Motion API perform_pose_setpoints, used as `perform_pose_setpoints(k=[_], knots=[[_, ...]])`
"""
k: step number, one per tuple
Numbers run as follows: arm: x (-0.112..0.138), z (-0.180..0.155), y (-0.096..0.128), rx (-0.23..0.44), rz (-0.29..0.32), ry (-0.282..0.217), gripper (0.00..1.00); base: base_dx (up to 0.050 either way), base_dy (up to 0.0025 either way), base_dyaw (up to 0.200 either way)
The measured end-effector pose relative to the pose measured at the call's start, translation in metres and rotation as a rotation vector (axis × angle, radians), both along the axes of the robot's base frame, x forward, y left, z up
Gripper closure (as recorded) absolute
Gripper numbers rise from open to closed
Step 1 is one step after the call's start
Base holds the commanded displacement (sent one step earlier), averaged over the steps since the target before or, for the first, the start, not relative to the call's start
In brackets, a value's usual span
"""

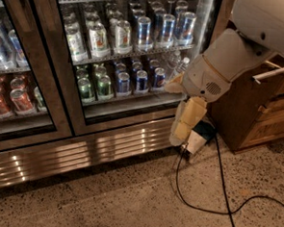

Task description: Open right fridge door

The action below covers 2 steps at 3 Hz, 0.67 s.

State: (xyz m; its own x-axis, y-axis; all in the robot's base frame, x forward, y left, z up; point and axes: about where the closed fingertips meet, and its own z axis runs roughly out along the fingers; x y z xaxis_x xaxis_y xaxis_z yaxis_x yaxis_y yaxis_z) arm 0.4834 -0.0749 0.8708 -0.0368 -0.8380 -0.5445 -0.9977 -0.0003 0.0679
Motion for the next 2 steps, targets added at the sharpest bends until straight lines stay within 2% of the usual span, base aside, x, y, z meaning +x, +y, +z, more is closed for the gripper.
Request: perform_pose_setpoints(k=[1, 2], knots=[[0.007, -0.012, 0.014, 0.331, 0.037, -0.004, 0.0, 0.0, 0.0, 0.0], [-0.003, -0.001, 0.01, 0.461, 0.021, 0.02, 0.0, 0.0, 0.0, 0.0]])
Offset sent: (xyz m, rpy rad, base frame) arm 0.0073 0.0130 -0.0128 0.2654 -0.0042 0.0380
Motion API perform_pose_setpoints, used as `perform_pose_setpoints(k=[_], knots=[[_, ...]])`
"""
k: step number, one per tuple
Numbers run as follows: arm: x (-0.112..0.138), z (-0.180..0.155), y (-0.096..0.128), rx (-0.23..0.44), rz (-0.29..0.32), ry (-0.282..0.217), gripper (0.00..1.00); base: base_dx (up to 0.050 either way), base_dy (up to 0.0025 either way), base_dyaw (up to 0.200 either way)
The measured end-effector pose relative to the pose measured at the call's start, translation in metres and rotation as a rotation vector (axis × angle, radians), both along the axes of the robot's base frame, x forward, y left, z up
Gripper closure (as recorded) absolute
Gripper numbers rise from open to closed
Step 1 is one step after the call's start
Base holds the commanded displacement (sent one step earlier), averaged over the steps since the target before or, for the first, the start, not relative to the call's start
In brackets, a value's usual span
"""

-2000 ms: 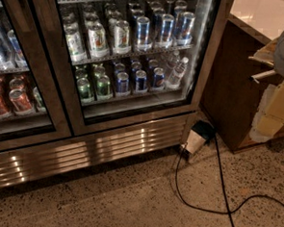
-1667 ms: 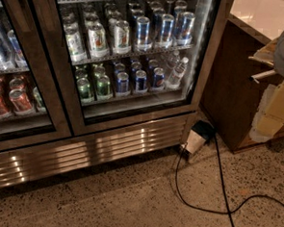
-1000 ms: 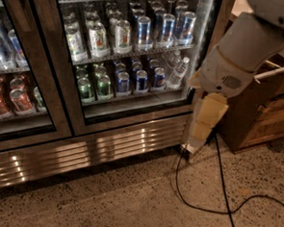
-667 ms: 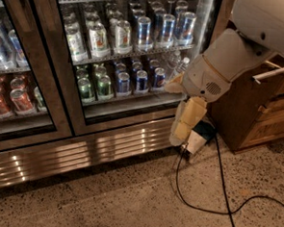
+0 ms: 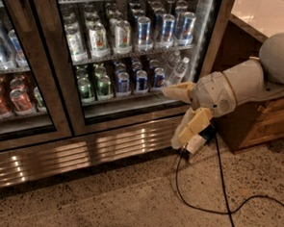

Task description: Open right fridge door

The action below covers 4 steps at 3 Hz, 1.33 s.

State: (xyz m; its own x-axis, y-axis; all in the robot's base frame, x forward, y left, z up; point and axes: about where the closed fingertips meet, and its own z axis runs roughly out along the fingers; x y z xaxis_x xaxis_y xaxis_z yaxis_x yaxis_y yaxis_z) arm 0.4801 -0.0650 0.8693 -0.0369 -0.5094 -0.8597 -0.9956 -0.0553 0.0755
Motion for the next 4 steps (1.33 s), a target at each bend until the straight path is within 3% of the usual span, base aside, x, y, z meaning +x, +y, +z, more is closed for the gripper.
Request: perform_pose_setpoints(k=[2, 4], knots=[[-0.001, 0.0, 0.003, -0.021, -0.005, 0.0, 0.0, 0.0, 0.0, 0.0], [0.0, -0.008, 0.011, 0.013, 0.063, 0.065, 0.0, 0.0, 0.0, 0.0]])
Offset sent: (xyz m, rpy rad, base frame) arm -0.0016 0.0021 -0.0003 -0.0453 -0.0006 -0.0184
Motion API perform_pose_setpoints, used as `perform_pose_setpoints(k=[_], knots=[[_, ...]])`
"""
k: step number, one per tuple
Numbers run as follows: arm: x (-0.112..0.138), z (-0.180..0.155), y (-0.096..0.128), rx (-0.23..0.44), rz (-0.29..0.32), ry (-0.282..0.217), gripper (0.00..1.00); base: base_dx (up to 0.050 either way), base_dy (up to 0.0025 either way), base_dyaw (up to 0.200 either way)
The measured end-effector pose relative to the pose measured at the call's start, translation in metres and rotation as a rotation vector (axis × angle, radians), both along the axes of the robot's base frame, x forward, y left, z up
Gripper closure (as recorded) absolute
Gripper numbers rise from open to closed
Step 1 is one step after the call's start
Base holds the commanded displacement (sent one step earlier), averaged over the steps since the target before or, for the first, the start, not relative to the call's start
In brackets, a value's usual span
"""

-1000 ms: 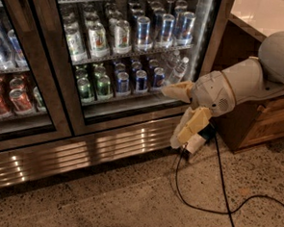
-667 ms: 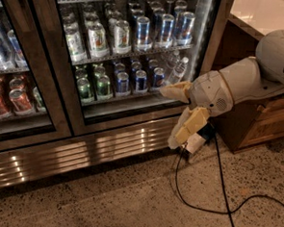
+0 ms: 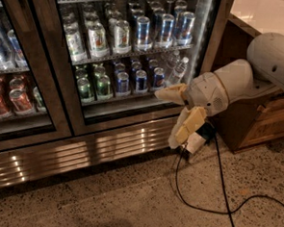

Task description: Open right fridge door

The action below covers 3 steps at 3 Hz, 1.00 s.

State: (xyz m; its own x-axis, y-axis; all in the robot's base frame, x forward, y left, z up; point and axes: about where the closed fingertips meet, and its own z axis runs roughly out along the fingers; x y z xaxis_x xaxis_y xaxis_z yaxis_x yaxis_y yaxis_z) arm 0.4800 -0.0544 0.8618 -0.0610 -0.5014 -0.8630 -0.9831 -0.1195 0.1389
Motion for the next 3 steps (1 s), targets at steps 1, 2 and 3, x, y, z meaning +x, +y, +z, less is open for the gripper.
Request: perform_pose_setpoints(k=[1, 2, 3], knots=[[0.0, 0.0, 0.0, 0.0, 0.0, 0.0, 0.0, 0.0, 0.0, 0.0], [0.005, -0.009, 0.001, -0.072, -0.054, 0.05, 0.0, 0.0, 0.0, 0.0], [0.004, 0.014, 0.016, -0.071, -0.074, 0.037, 0.0, 0.0, 0.0, 0.0]])
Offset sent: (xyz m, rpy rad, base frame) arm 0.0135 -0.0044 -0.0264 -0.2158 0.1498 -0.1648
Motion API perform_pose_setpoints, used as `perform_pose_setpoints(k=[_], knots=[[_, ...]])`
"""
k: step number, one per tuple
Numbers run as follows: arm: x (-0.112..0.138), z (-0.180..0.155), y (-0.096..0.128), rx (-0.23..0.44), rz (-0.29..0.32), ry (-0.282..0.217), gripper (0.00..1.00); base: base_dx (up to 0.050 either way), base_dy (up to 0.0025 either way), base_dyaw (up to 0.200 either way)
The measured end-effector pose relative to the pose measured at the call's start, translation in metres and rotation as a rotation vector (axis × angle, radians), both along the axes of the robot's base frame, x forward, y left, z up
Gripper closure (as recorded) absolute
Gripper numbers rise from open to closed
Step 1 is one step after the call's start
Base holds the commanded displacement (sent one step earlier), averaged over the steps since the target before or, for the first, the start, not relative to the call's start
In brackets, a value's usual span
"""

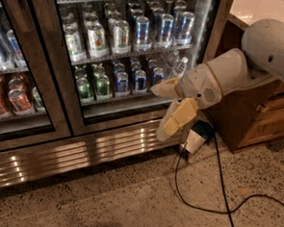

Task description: Open right fridge door

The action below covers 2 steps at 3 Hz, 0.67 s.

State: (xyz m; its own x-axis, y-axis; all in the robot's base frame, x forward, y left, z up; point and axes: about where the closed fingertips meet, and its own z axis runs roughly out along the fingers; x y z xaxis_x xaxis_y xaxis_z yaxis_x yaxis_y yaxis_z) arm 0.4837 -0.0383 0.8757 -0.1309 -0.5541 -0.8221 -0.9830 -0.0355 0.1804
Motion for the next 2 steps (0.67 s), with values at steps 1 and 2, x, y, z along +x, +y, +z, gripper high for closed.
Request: perform_pose_setpoints(k=[1, 2], knots=[[-0.0139, 0.0382, 0.0195, -0.005, 0.007, -0.064, 0.0, 0.0, 0.0, 0.0], [-0.0155, 0.0411, 0.0207, -0.008, 0.008, -0.071, 0.0, 0.0, 0.0, 0.0]])
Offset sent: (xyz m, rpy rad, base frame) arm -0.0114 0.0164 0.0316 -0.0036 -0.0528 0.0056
